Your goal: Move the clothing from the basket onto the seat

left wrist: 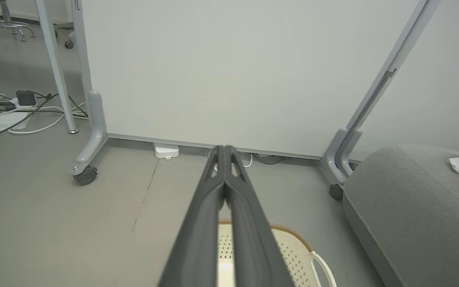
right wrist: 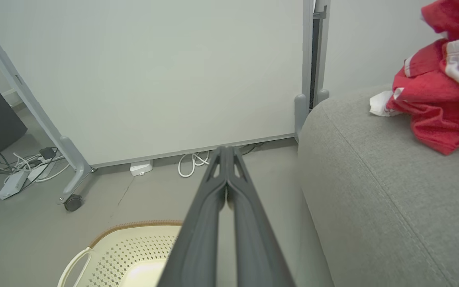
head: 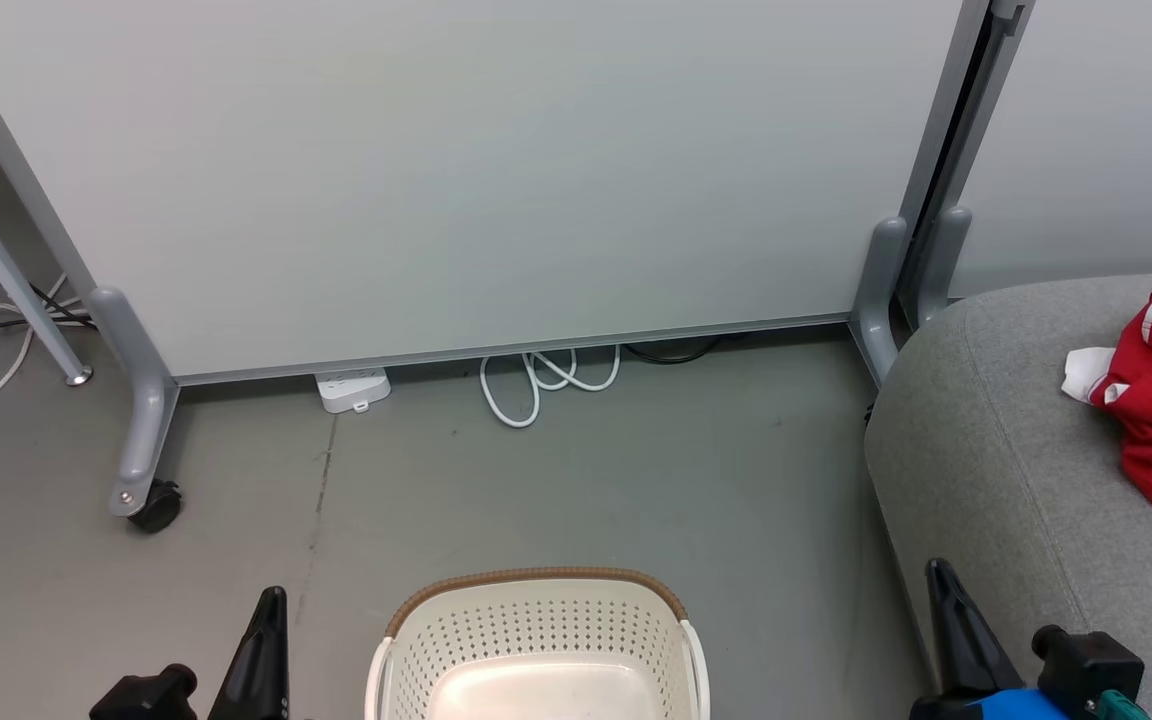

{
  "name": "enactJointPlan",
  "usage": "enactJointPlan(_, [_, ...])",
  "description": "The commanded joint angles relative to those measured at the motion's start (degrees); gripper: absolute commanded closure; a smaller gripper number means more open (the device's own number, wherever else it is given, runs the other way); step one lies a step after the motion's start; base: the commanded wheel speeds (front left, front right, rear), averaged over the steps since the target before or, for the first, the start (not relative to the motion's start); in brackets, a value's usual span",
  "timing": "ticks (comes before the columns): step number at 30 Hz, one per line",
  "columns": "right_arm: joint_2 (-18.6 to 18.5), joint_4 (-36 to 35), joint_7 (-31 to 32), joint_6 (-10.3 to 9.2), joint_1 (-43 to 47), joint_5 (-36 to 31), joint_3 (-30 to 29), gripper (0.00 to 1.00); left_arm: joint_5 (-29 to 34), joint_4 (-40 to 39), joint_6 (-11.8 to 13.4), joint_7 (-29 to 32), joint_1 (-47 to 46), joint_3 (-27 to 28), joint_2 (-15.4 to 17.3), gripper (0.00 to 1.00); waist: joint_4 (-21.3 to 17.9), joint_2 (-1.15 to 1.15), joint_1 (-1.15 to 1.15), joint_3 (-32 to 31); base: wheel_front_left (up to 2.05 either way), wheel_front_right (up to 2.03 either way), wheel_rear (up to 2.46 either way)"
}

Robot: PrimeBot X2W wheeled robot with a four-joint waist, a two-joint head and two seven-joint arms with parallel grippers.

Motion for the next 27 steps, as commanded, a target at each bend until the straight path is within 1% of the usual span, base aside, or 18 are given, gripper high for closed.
enactJointPlan(1, [0.0, -0.9, 0.3, 0.0, -1.2, 2.1, -0.3, 1.0, -1.8, -1.0, 0.0, 0.3, -1.4, 0.4, 0.2, 1.0, 0.0, 0.0, 0.0, 0.0, 0.0, 0.0, 0.0])
enactJointPlan(14, [0.0, -1.7, 3.6, -0.01, -2.3, 16.5, -1.2, 1.0, -15.1, -2.0, -0.1, 3.5, -2.1, 1.5, 0.3, 1.0, -0.2, 0.0, 0.0, 0.2, 0.0, 0.0, 0.0])
enactJointPlan(27, [0.0, -2.1, 6.5, -0.01, -3.4, 28.8, -2.0, 1.0, -26.4, -2.7, -0.2, 6.4, -2.8, 2.5, 0.3, 1.0, -0.5, 0.0, 0.0, 0.4, 0.0, 0.0, 0.0])
